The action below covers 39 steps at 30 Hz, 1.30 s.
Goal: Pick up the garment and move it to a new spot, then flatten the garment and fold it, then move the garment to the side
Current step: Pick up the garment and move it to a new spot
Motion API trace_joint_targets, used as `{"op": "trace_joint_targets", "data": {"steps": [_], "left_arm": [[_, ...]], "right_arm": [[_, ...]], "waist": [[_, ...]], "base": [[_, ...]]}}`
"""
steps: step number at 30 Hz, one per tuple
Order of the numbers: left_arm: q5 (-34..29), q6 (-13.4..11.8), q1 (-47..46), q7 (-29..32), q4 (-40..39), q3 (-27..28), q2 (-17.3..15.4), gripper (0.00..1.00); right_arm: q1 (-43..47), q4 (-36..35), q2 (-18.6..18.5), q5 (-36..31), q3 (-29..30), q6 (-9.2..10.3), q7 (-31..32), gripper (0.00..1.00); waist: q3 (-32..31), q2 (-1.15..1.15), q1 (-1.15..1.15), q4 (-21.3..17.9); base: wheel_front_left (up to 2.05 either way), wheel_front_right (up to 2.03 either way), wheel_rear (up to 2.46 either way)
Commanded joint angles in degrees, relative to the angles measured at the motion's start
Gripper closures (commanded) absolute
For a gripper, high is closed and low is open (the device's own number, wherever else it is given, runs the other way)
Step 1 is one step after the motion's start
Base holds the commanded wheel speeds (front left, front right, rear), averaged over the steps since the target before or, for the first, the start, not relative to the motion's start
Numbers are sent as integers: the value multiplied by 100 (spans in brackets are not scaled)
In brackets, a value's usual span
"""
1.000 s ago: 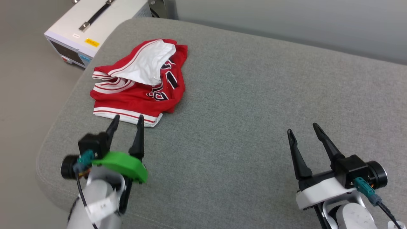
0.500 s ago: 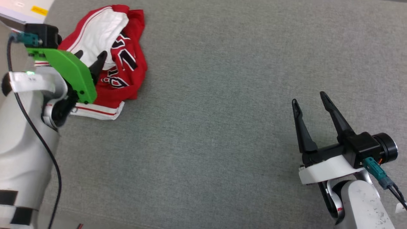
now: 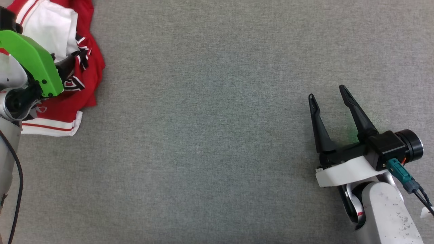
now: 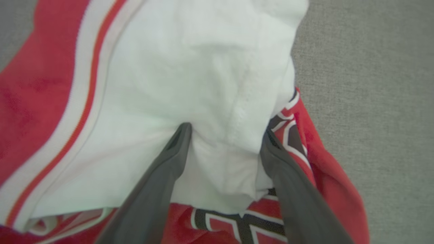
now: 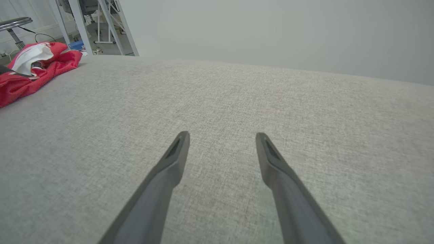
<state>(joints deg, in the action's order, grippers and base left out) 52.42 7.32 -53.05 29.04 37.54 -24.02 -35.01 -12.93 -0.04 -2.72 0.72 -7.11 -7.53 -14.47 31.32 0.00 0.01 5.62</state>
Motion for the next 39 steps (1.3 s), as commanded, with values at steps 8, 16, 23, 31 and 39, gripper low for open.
{"op": "trace_joint_targets", "data": {"steps": [8, 16, 23, 31, 39], "left_arm": [[331, 16, -23, -323, 301, -233, -59, 100], [117, 16, -70, -1615, 162, -412, -141, 100], [-204, 16, -40, -2499, -196, -550, -176, 100], [-707, -281, 12, -2927, -1066, -898, 178, 100], [-1028, -661, 406, -2995, -1801, -1511, 975, 100]], "right_arm": [[-82, 74, -16, -23, 61, 4, -52, 0], [21, 232, -16, 76, 146, 4, -52, 0], [257, 371, -16, 241, 264, 4, -52, 0], [537, 429, -16, 418, 533, 4, -52, 0], [703, 463, -16, 654, 864, 4, -52, 0]], "waist": [[38, 0, -1, -126], [-608, 0, -1, -22], [-1345, 0, -1, -34], [-1981, 0, -1, -215], [-2351, 0, -1, -667]], "base": [[0, 0, 0], [0, 0, 0], [0, 0, 0], [0, 0, 0], [0, 0, 0]]}}
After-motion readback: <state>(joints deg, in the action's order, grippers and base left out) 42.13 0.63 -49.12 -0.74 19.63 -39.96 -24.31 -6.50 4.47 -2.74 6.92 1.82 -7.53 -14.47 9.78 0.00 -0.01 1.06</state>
